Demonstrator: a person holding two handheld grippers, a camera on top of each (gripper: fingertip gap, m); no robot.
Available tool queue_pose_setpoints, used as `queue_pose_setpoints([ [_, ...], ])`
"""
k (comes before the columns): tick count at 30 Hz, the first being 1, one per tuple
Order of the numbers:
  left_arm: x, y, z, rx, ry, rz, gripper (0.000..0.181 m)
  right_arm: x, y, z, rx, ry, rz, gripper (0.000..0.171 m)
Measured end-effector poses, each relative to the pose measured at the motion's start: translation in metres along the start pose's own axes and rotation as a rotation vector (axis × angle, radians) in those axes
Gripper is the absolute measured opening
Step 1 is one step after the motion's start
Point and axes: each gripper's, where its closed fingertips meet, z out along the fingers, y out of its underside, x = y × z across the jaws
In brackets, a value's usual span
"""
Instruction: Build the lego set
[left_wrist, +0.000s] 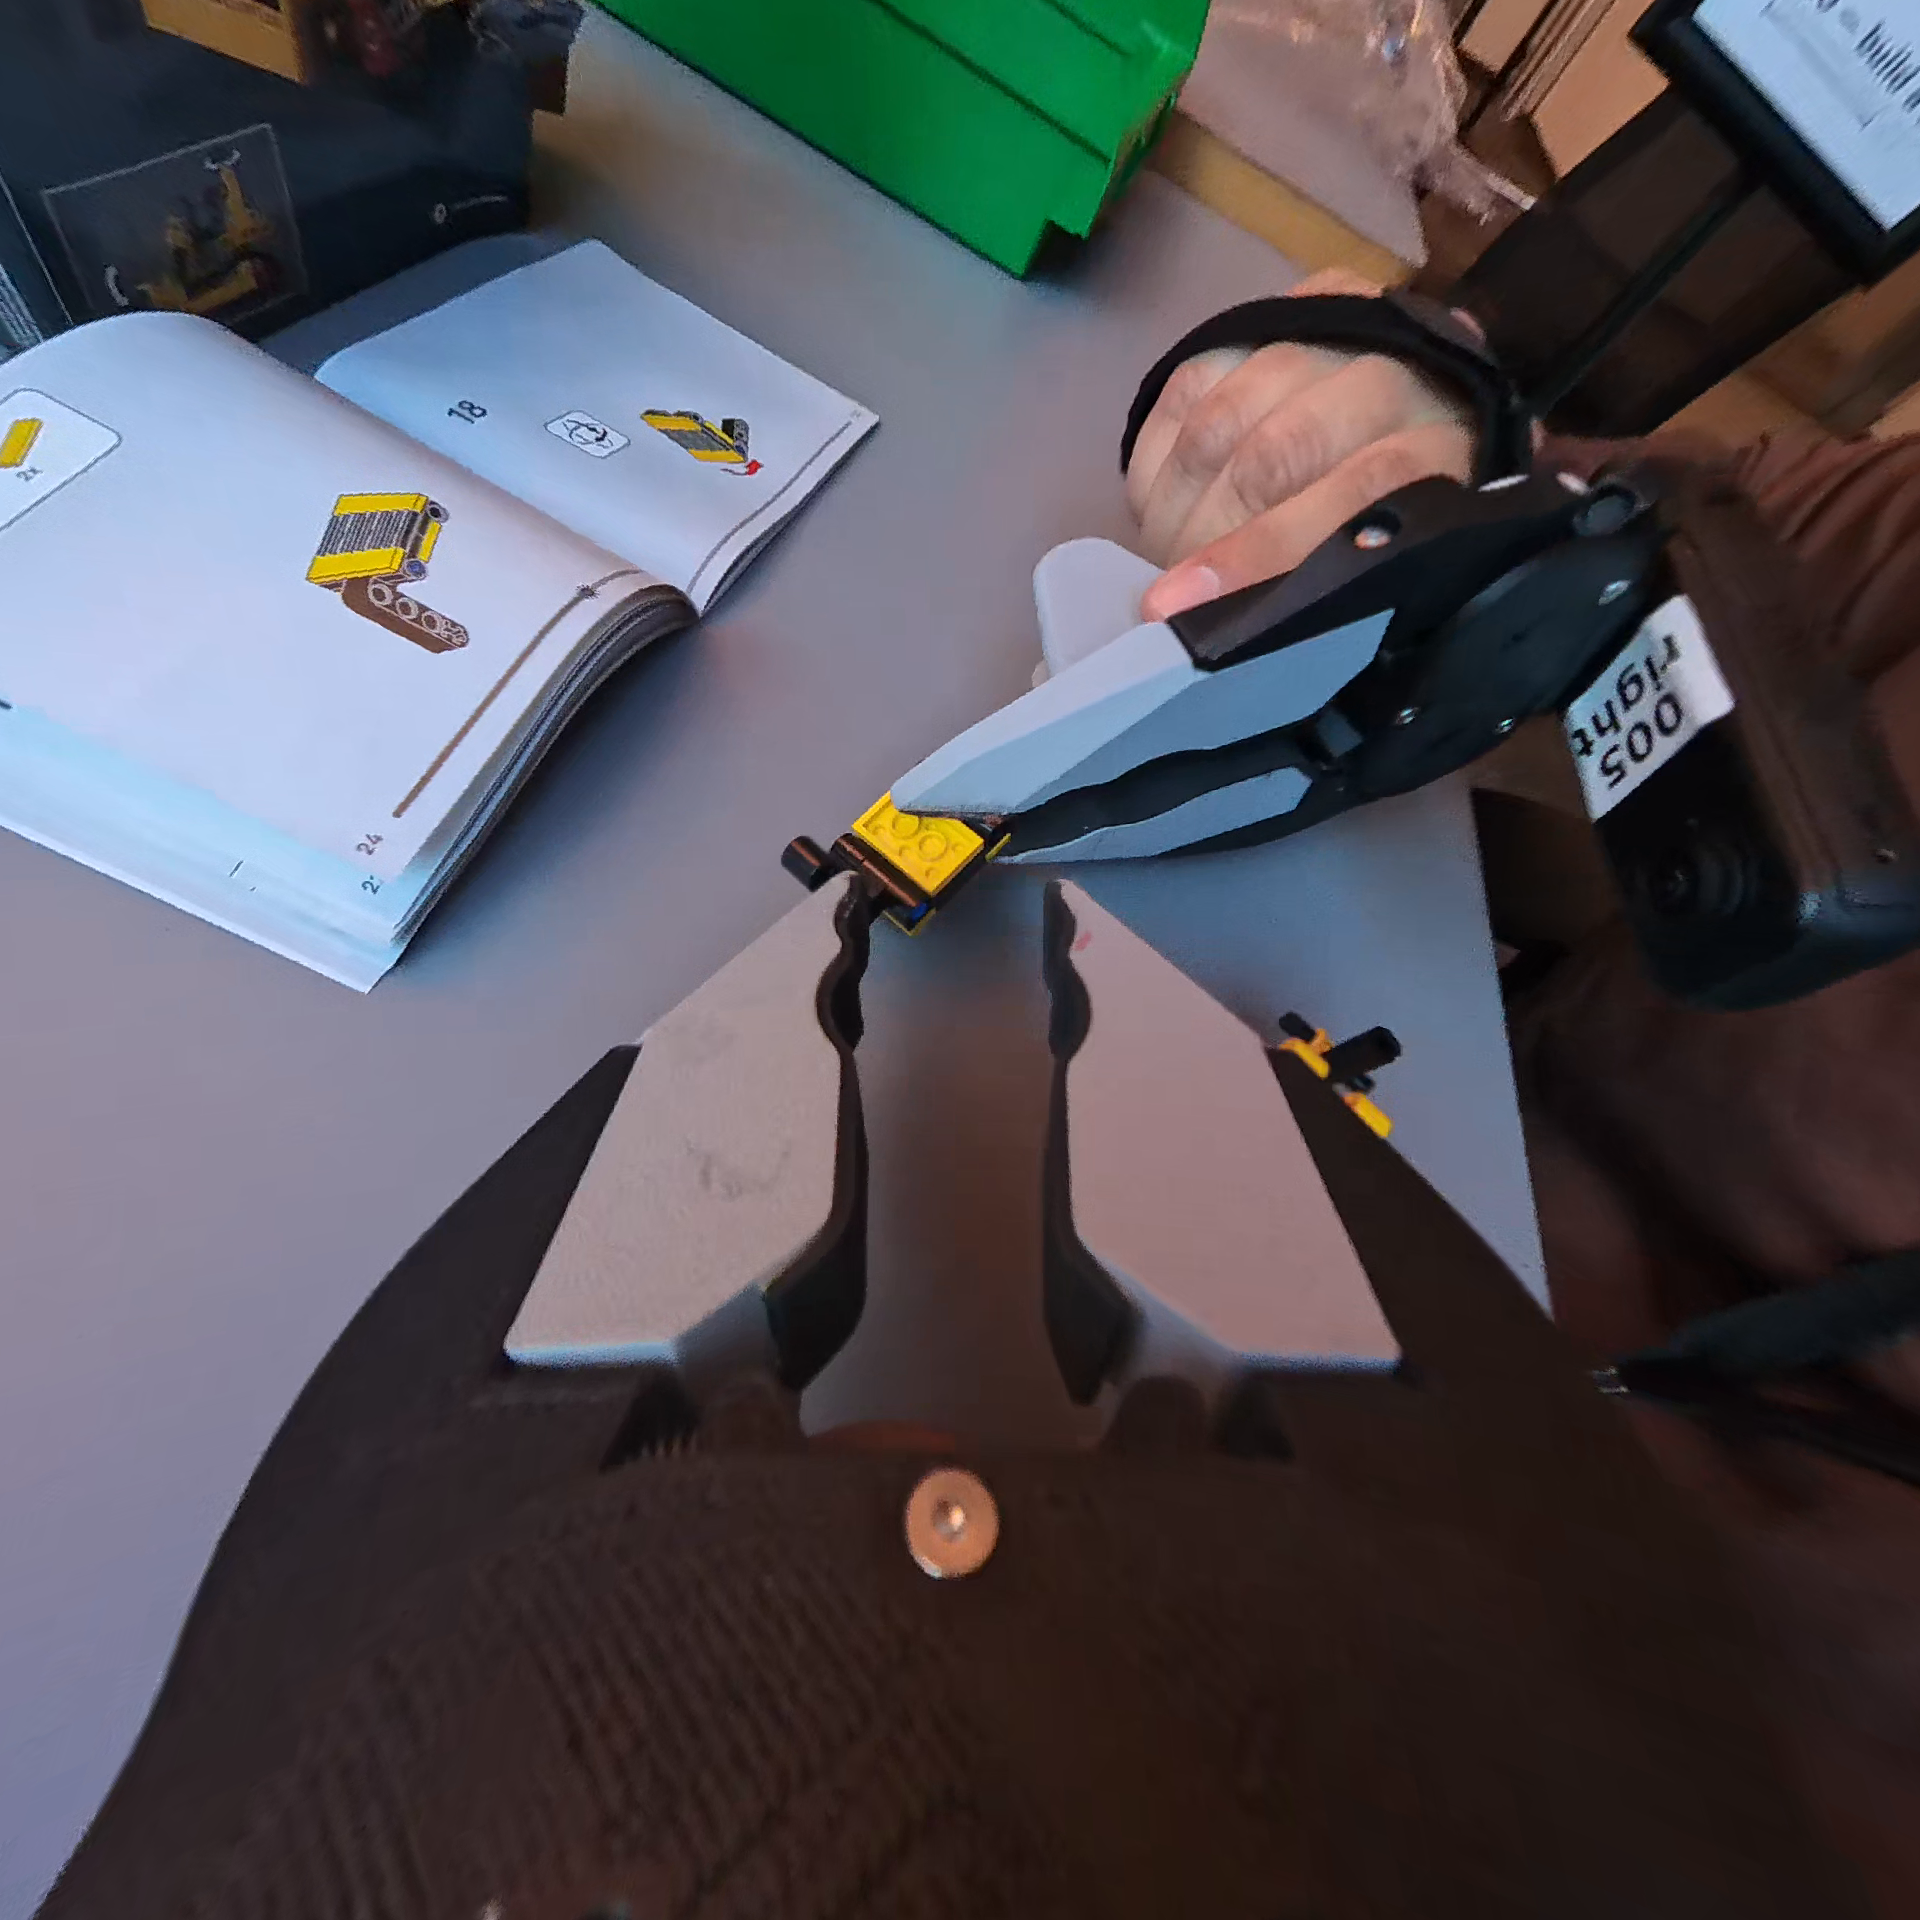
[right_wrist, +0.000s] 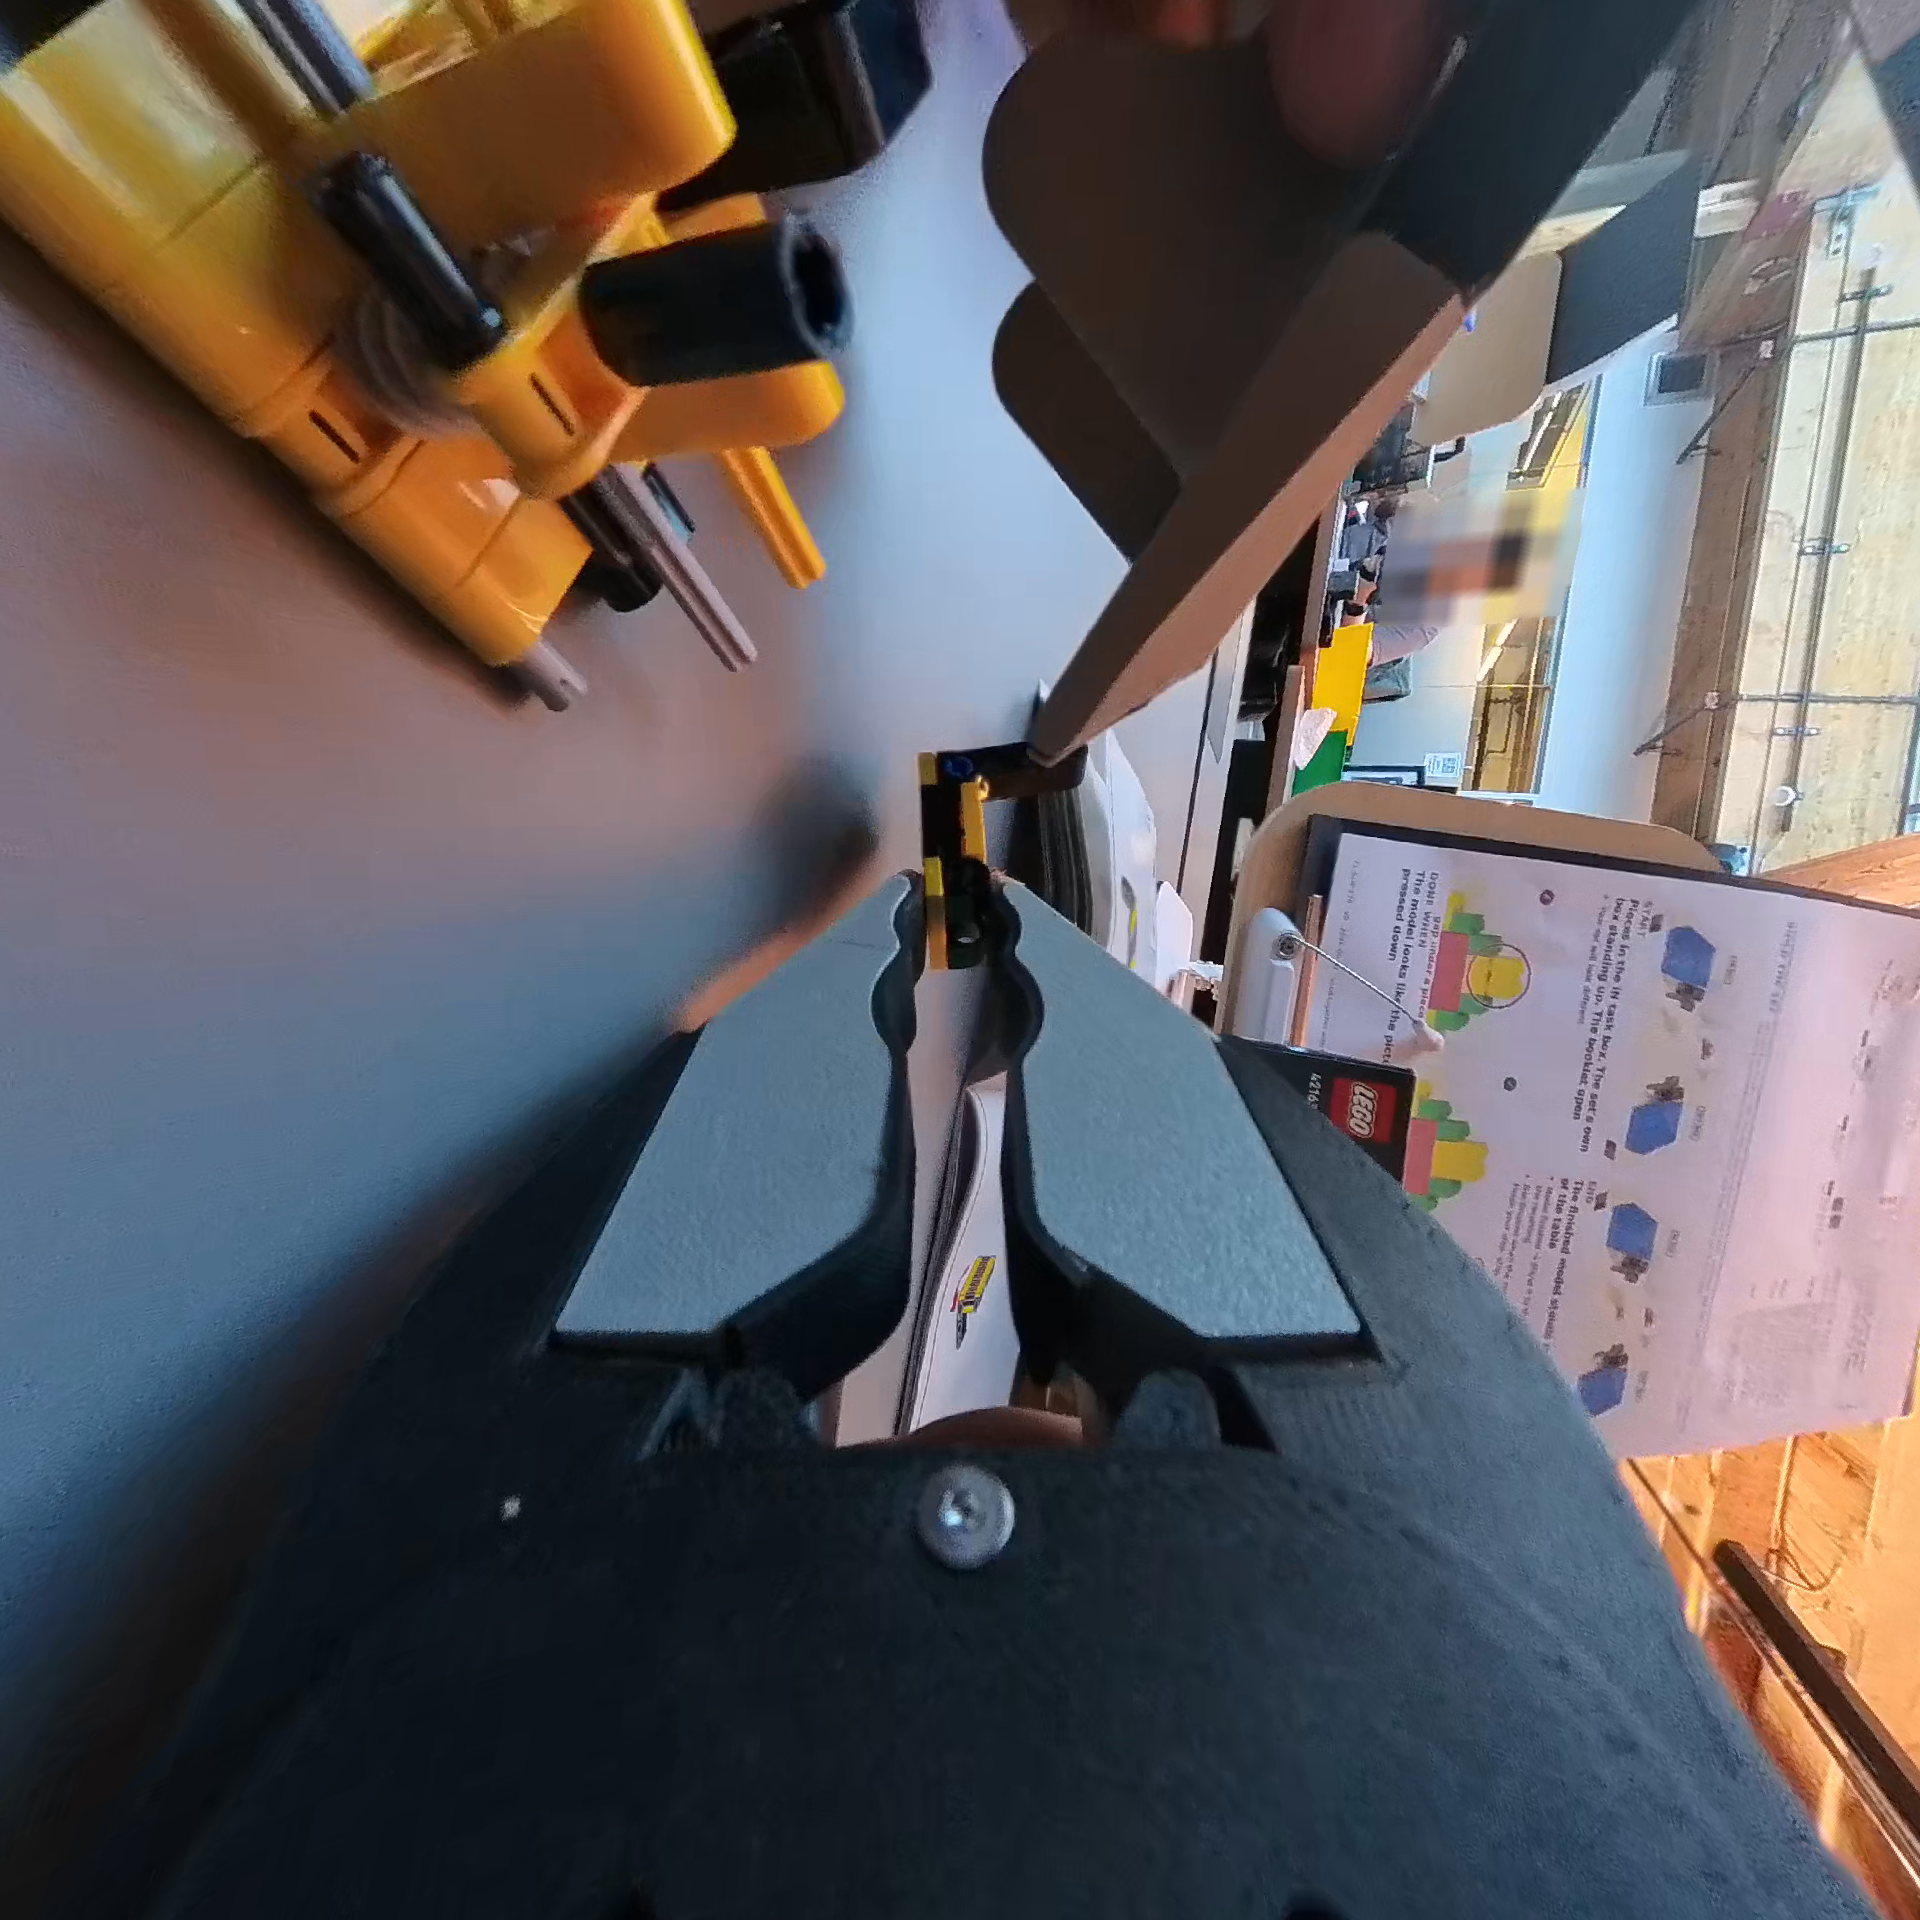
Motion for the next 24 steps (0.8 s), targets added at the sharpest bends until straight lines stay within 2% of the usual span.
queue_pose_setpoints([
  [5, -0.007, 0.000, -0.002, -0.002, -0.082, 0.057, 0.030, 0.001, 0.002, 0.000, -0.001, -0.004, 0.021, 0.008],
  [9, -0.014, 0.004, -0.004, -0.019, -0.081, -0.009, 0.046, 0.001, 0.003, 0.000, 0.002, -0.008, 0.033, 0.008],
  [15, -0.007, 0.007, 0.002, -0.046, -0.063, 0.025, 0.045, -0.004, -0.002, 0.001, 0.016, -0.028, 0.025, 0.008],
  [24, -0.007, 0.013, 0.010, -0.107, -0.163, 0.120, 0.051, -0.004, 0.000, 0.003, -0.002, -0.053, 0.046, 0.008],
])
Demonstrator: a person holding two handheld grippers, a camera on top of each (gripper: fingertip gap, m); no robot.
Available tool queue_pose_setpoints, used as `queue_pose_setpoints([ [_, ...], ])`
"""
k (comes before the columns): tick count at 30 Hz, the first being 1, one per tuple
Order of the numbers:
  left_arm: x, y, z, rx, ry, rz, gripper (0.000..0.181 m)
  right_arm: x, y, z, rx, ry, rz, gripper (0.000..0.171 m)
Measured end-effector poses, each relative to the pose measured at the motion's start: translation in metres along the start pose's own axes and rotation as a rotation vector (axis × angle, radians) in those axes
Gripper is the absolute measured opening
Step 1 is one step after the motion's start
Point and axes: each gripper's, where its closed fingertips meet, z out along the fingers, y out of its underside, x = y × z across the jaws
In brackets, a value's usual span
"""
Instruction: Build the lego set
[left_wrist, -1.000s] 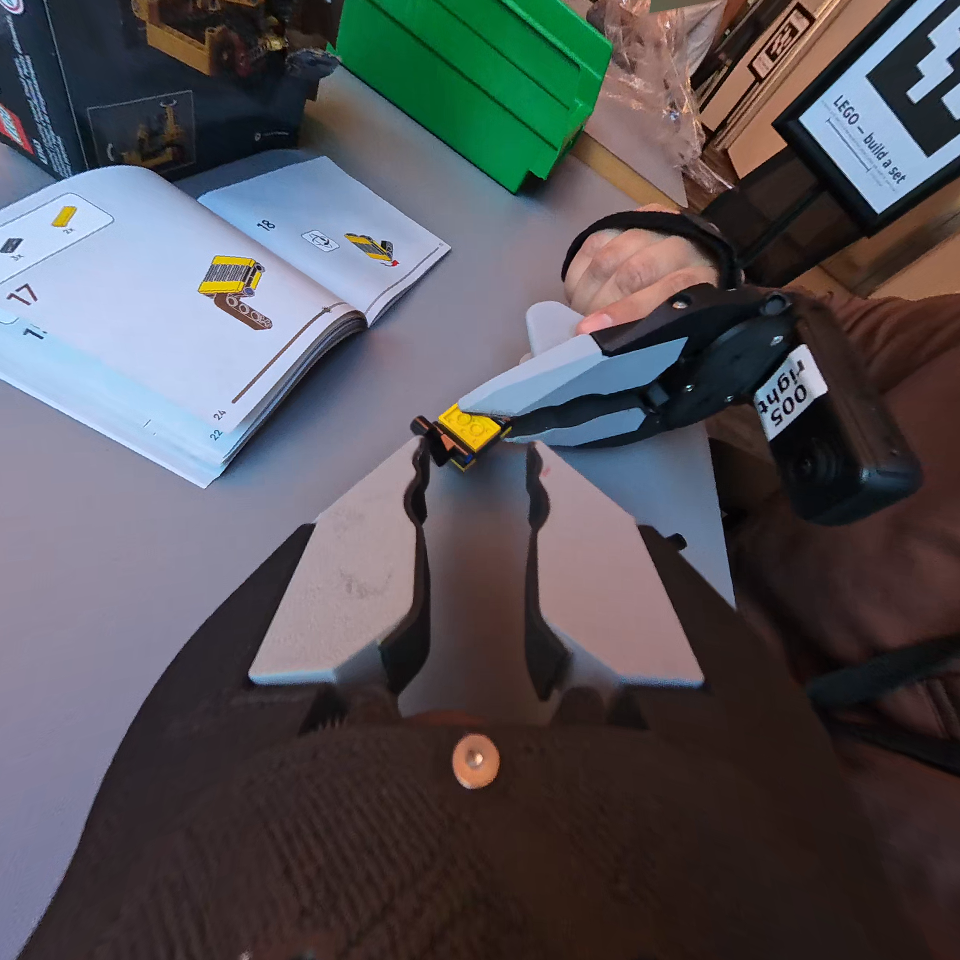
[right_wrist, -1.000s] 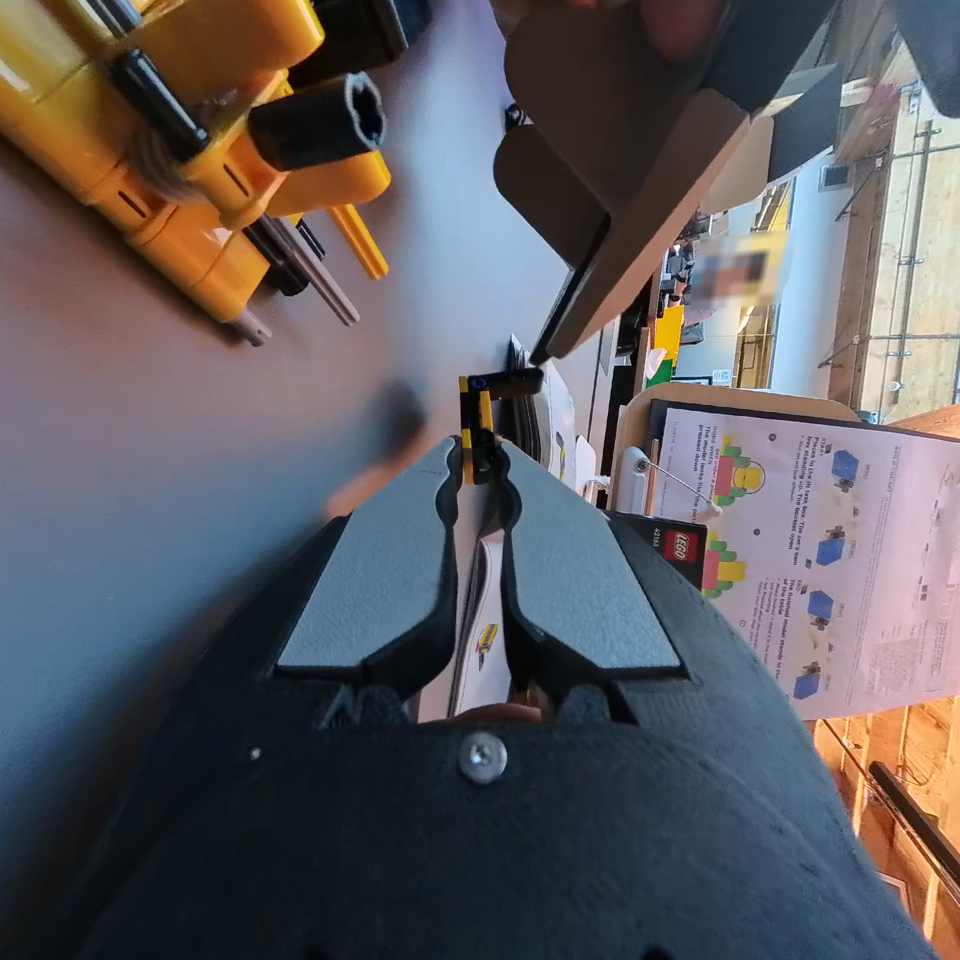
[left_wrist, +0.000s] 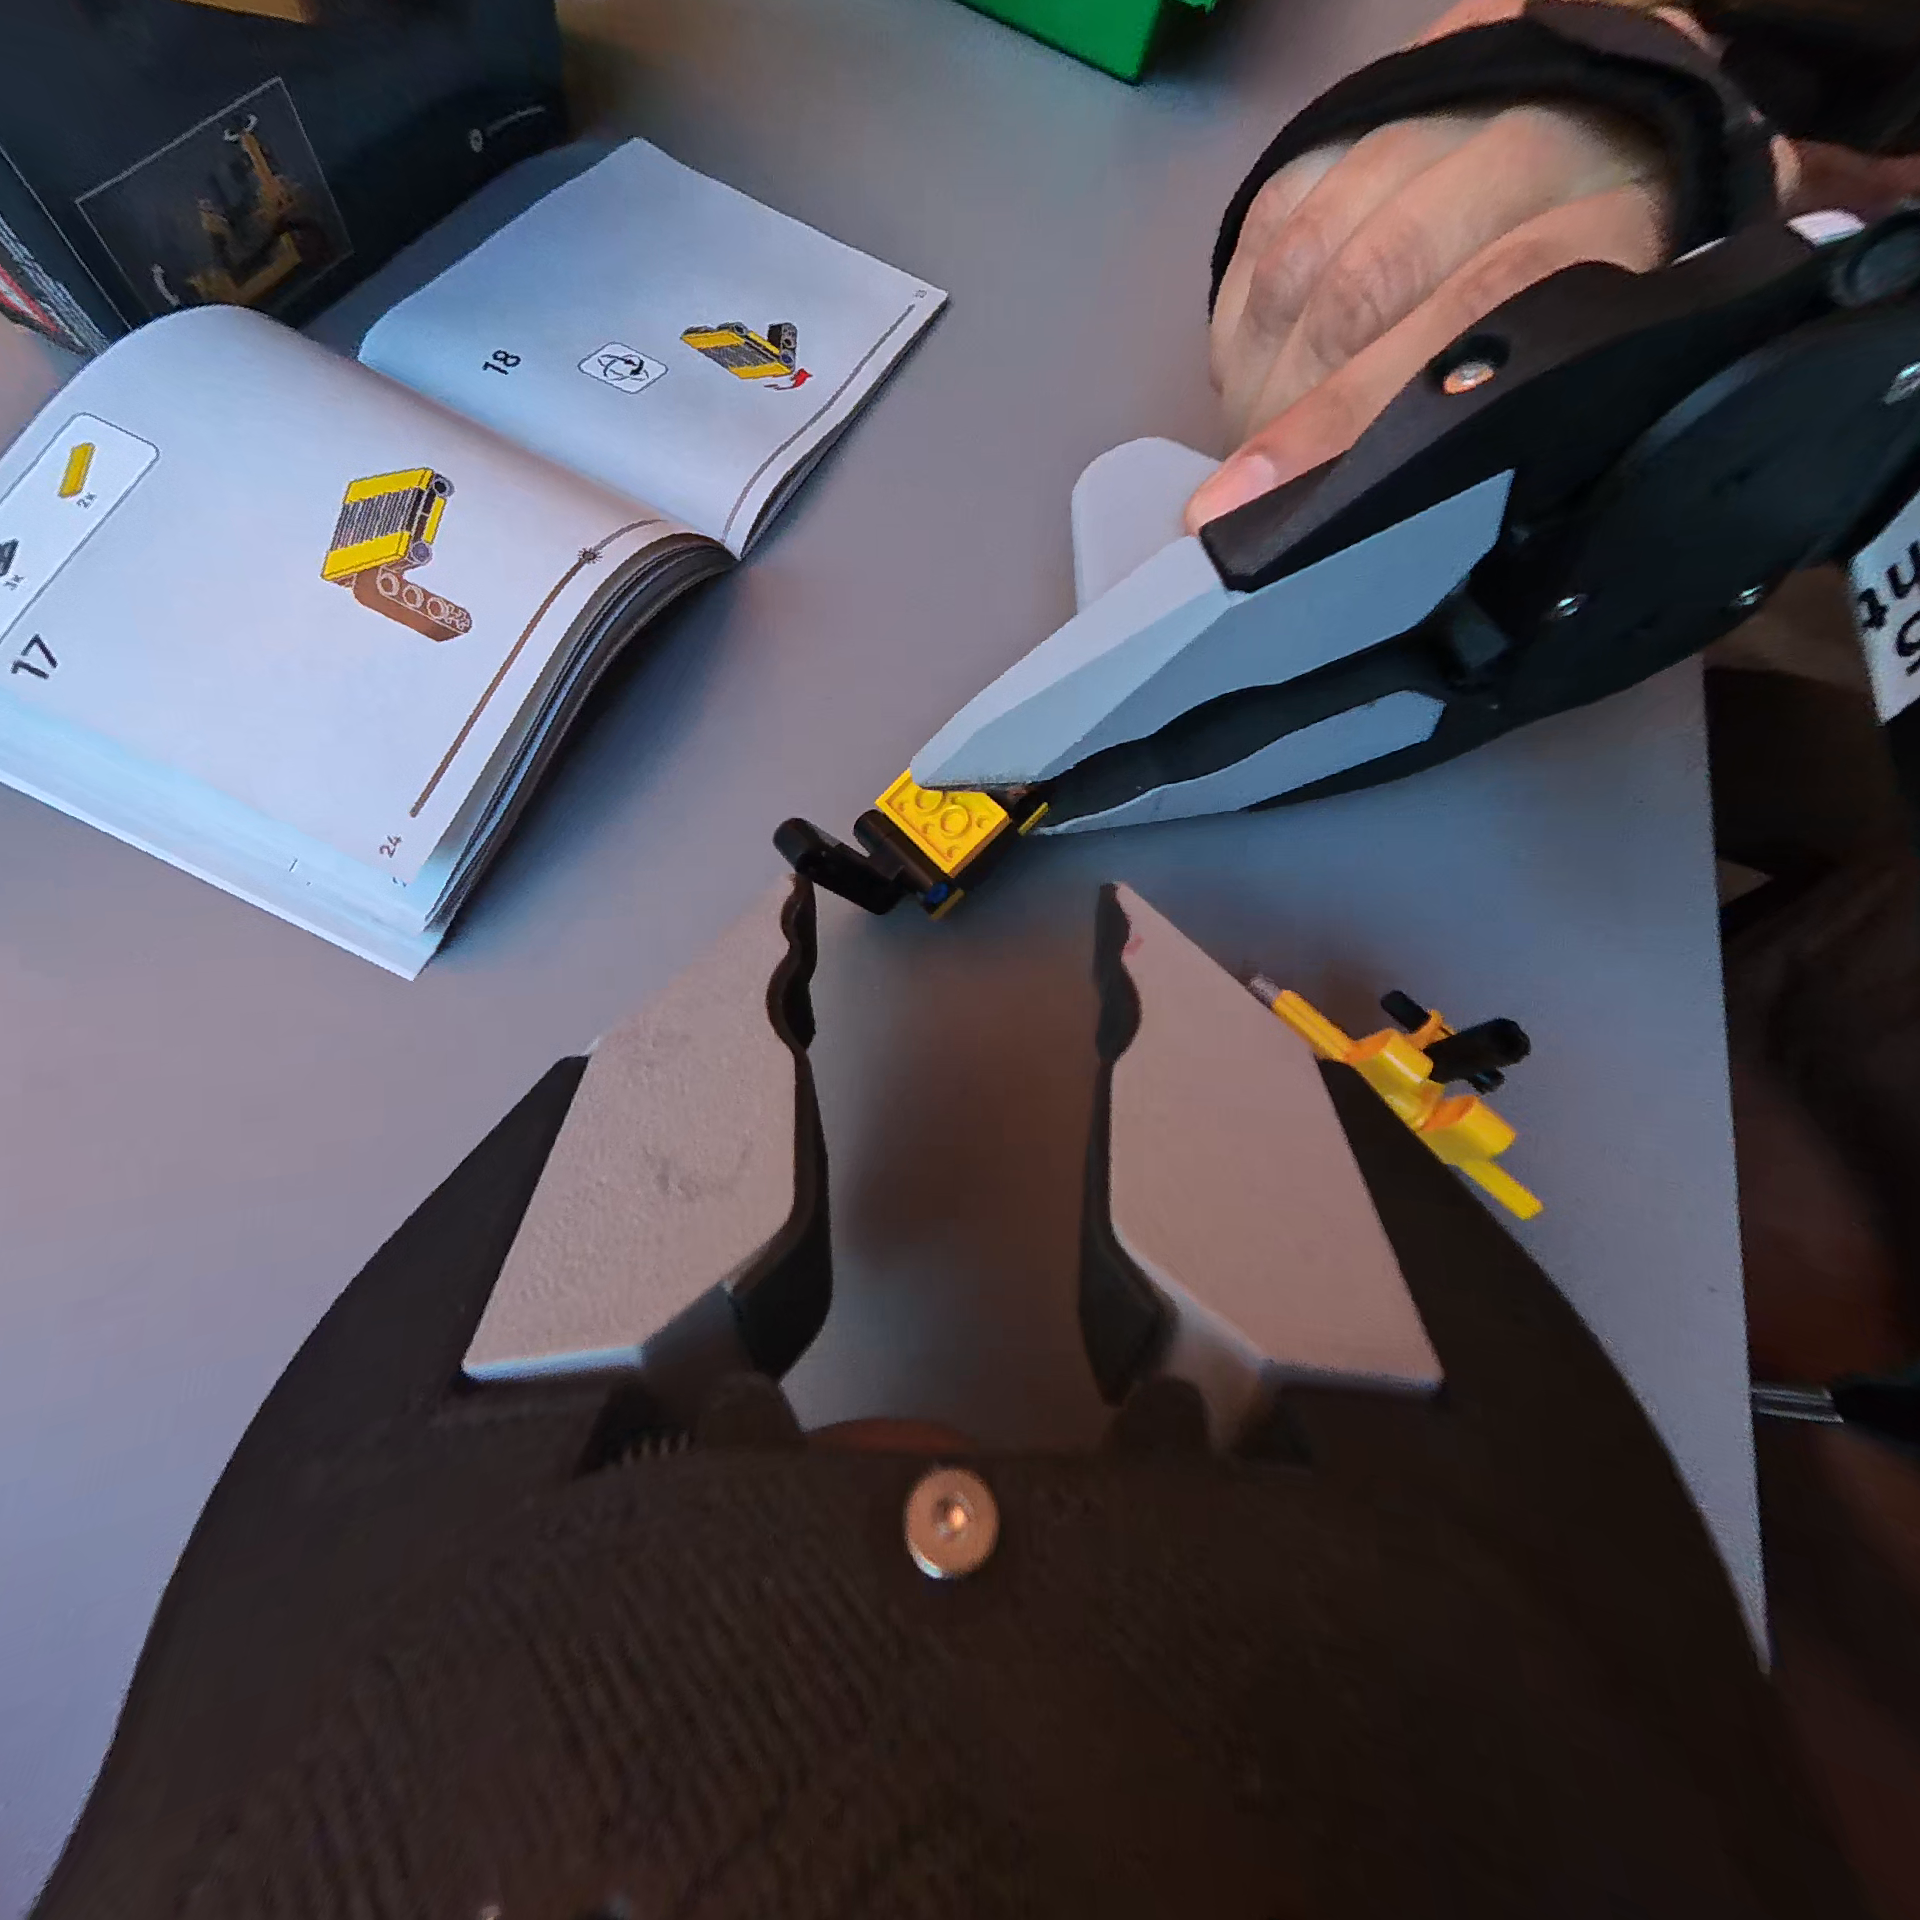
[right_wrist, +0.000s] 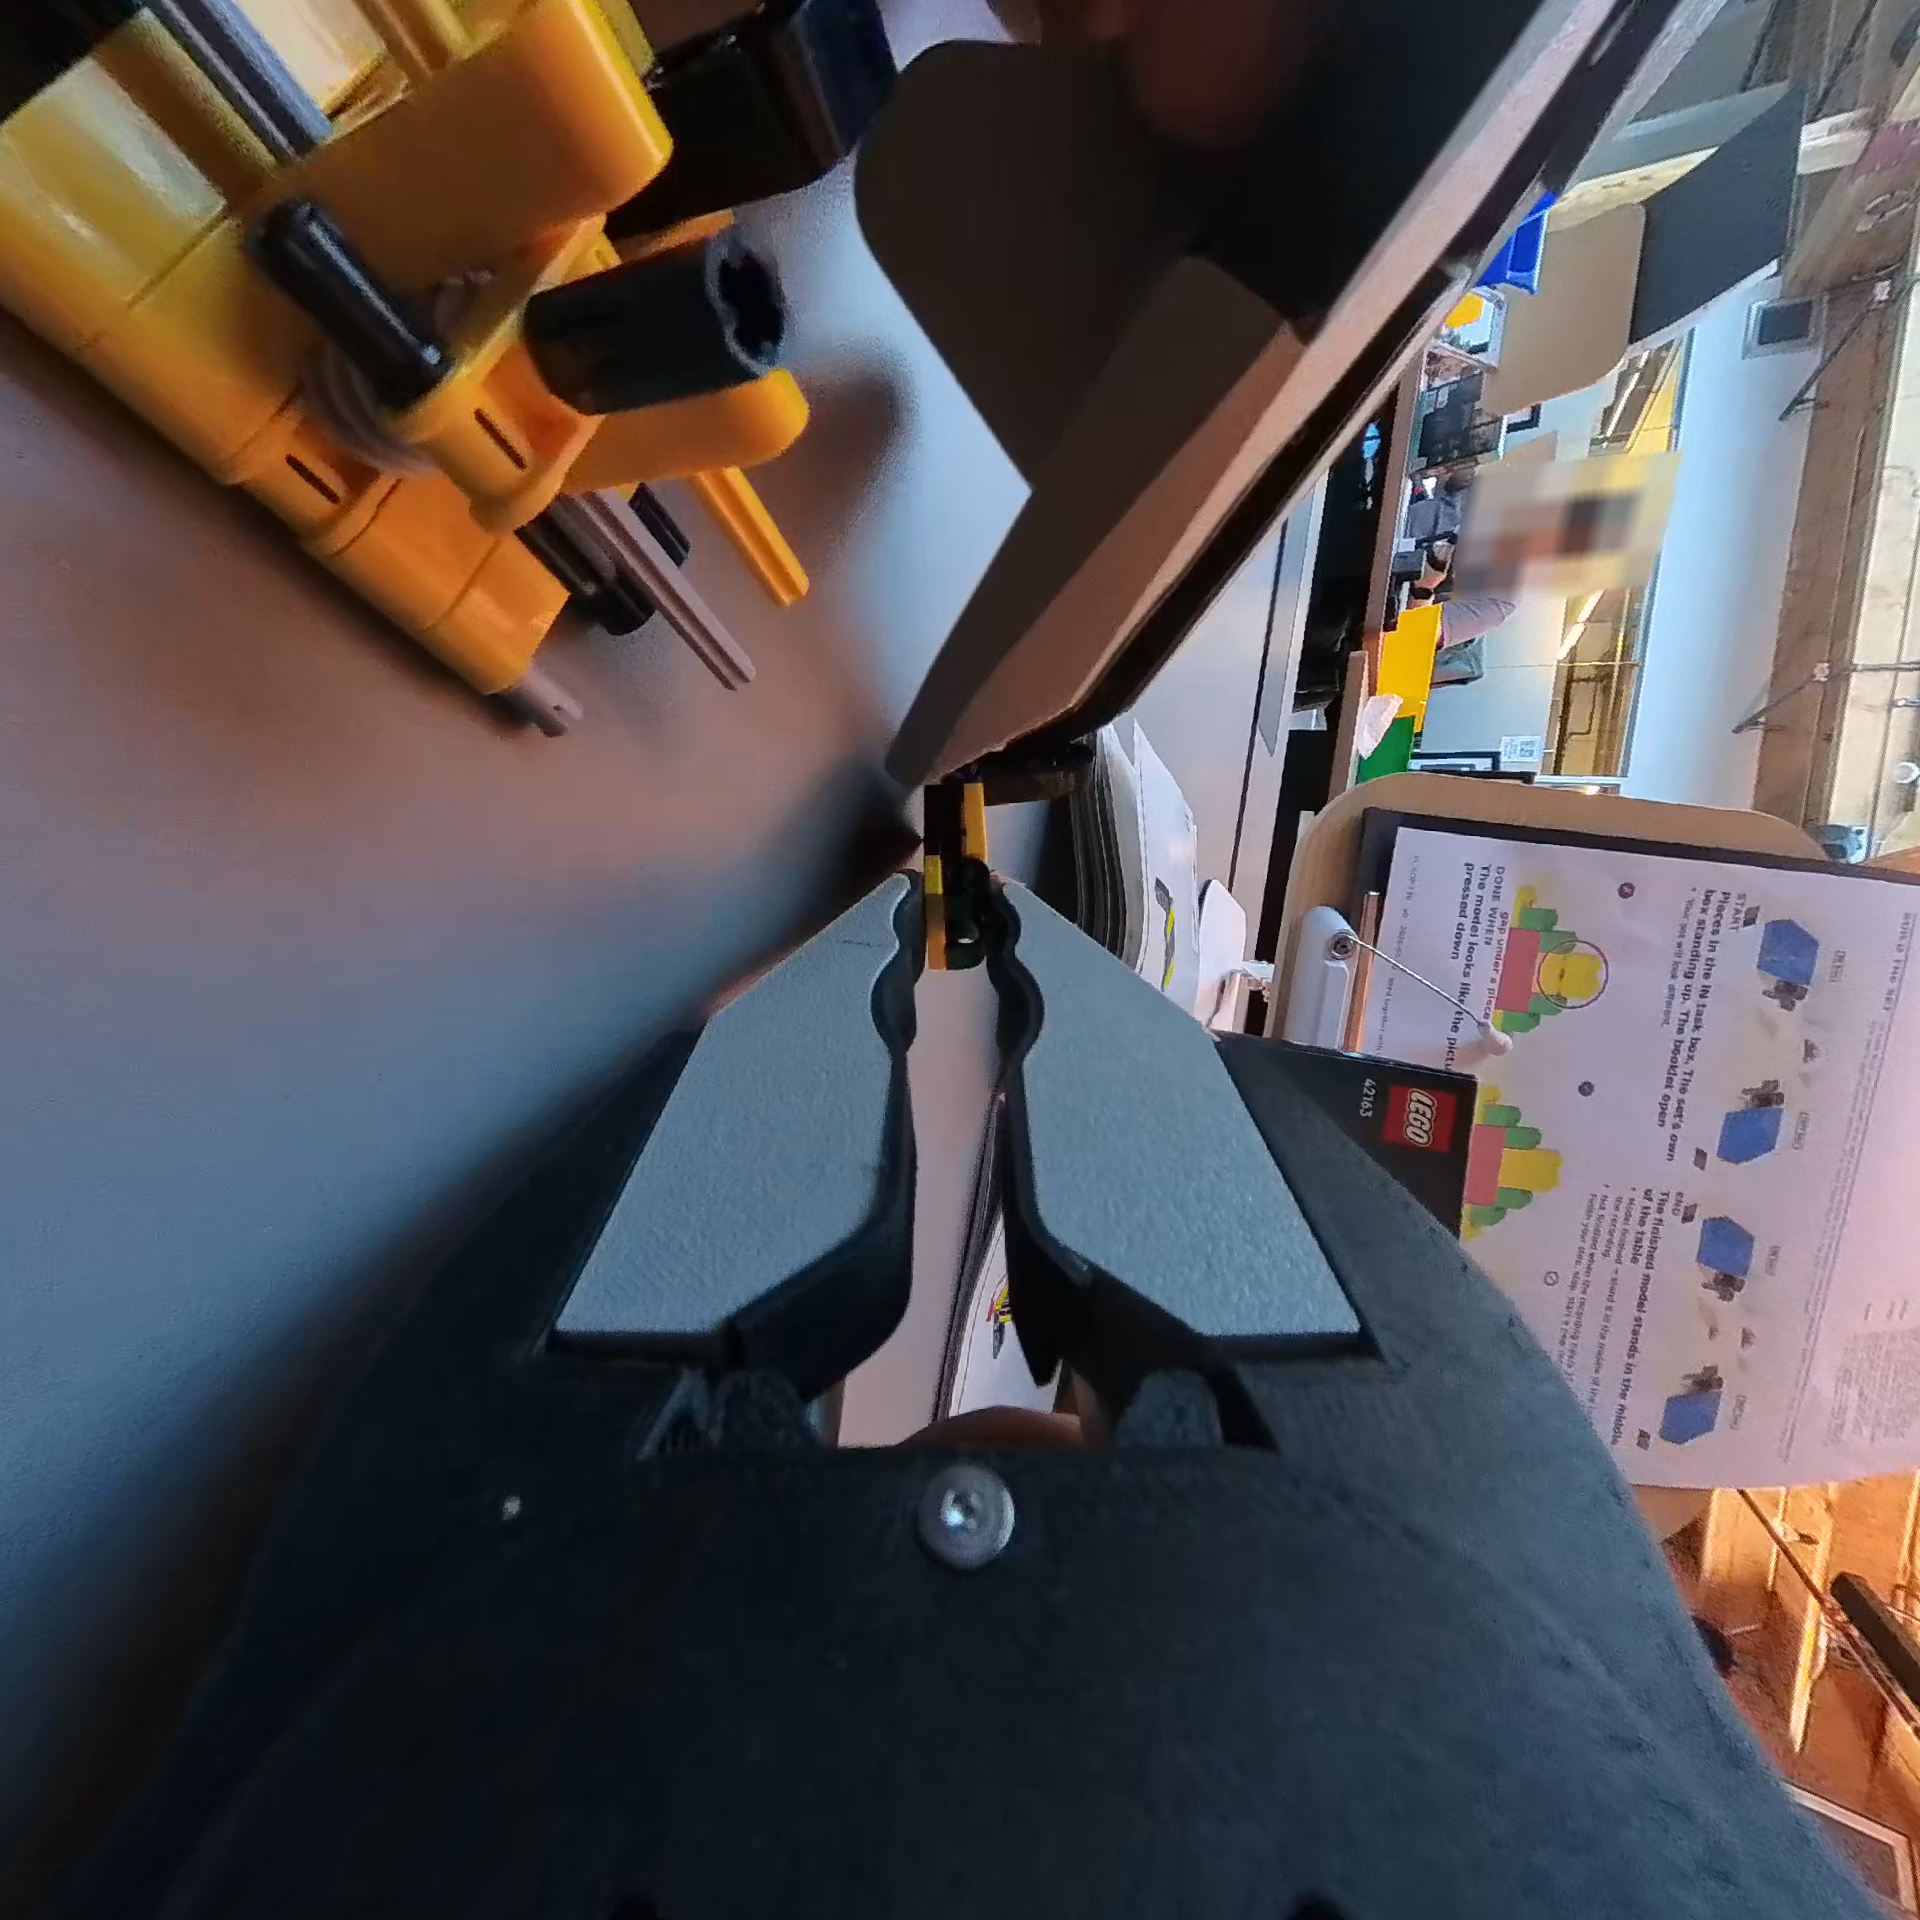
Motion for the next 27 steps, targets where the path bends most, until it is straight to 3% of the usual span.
queue_pose_setpoints([
  [21, 0.0044, -0.0031, 0.0069, -0.014, -0.076, 0.127, 0.055, 0.0006, -0.0018, -0.0006, 0.001, -0.077, 0.030, 0.008],
  [27, 0.0054, -0.0069, 0.0077, 0.006, -0.052, 0.114, 0.050, -0.0006, -0.0005, -0.0053, 0.054, -0.191, 0.174, 0.008],
])
